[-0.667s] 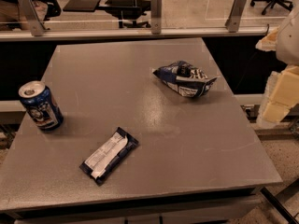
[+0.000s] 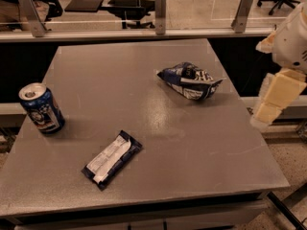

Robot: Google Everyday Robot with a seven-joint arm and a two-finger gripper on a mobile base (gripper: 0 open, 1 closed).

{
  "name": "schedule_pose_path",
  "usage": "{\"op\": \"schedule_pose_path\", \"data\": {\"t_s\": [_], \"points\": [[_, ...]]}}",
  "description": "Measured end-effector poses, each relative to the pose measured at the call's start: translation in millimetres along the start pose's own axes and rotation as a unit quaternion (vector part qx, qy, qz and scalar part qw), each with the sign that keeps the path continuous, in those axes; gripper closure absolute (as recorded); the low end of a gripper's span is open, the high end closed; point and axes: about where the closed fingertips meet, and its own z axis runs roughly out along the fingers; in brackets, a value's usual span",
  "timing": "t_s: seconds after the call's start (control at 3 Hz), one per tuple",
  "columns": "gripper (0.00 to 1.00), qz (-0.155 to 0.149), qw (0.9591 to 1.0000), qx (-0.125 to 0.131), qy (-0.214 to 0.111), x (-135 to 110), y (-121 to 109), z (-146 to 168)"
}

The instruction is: Pick blue chip bag

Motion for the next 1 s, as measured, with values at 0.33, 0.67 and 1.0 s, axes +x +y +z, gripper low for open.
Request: {"op": "schedule_pose_path", "data": {"t_s": [0.33, 0.67, 1.0], "points": [[0.00, -0.006, 0.9998, 0.017, 0.010, -15, -12, 29], [0.00, -0.006, 0.9996, 0.025, 0.007, -28, -41, 73], [0.00, 0.000, 0.9996, 0.027, -0.002, -34, -64, 97]]}}
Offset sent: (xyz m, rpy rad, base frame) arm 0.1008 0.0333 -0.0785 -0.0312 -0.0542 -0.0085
